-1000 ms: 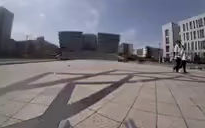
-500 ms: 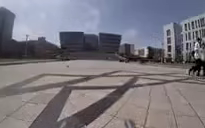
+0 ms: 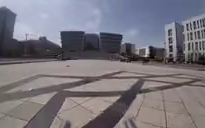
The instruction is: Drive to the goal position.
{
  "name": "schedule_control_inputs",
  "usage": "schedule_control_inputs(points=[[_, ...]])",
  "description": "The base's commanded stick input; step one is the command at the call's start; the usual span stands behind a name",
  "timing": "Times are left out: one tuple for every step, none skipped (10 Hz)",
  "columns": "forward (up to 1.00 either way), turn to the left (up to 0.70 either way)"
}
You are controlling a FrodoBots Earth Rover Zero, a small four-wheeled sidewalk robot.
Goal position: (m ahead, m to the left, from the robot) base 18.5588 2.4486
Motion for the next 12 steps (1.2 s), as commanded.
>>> schedule_control_inputs(points=[[0.85,0.00],[0.85,0.00],[0.85,0.00],[0.85,0.00],[0.85,0.00],[0.85,0.00],[0.85,0.00],[0.85,0.00],[0.85,0.00],[0.85,0.00],[0.85,0.00],[0.85,0.00]])
